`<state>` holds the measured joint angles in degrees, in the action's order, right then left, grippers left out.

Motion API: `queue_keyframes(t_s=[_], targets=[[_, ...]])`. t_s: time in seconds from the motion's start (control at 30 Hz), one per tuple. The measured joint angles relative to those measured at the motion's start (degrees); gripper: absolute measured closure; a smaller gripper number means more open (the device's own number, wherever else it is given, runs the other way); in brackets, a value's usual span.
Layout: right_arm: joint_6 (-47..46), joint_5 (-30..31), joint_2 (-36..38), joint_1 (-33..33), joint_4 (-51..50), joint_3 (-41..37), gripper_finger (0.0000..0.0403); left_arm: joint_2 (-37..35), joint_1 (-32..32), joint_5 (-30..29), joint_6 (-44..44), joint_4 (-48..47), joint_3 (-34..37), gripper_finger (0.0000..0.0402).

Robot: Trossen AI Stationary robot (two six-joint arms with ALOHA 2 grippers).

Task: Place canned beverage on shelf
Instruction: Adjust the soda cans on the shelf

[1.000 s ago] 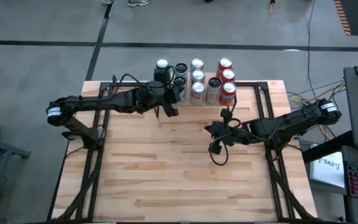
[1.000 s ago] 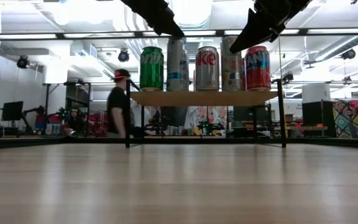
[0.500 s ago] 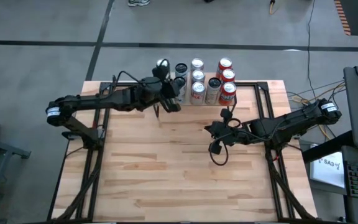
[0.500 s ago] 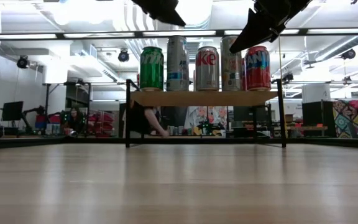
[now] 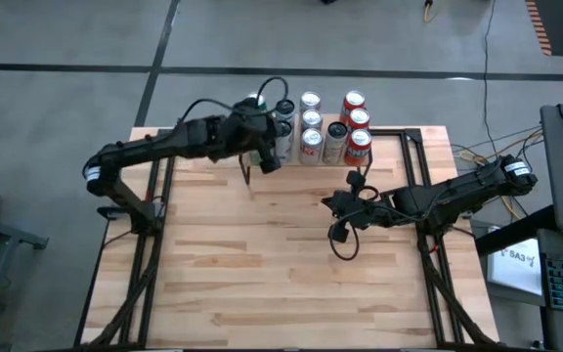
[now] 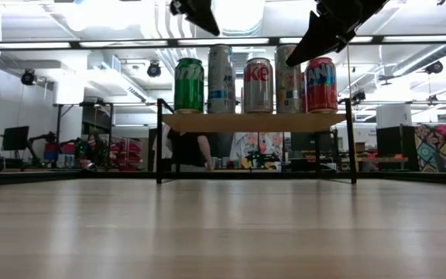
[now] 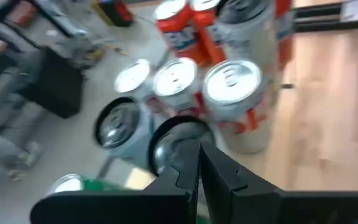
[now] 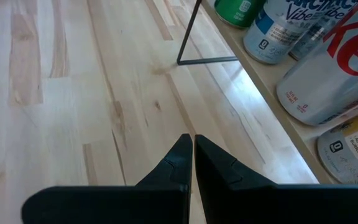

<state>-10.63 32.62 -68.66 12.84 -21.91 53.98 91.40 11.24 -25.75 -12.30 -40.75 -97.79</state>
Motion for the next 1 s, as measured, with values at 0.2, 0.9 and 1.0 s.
queue_keyframes(t_s=[0.2,0.9,1.0], targets=[[0.0,0.0,0.0,0.0,0.3,0.0,0.0394,5.6,0.1,1.1,-0.2,-3.1,-7.6,0.0402],[-0.7,0.0,0.0,0.0,0.3,-0.1,0.0394,10.0,0.3,-2.2,0.6,-8.9,-12.8,0.0402],[-0.7,0.0,0.0,0.0,0.3,-0.1,0.0394,10.0,0.3,-2.2,0.6,-9.0,-12.1,0.0402]])
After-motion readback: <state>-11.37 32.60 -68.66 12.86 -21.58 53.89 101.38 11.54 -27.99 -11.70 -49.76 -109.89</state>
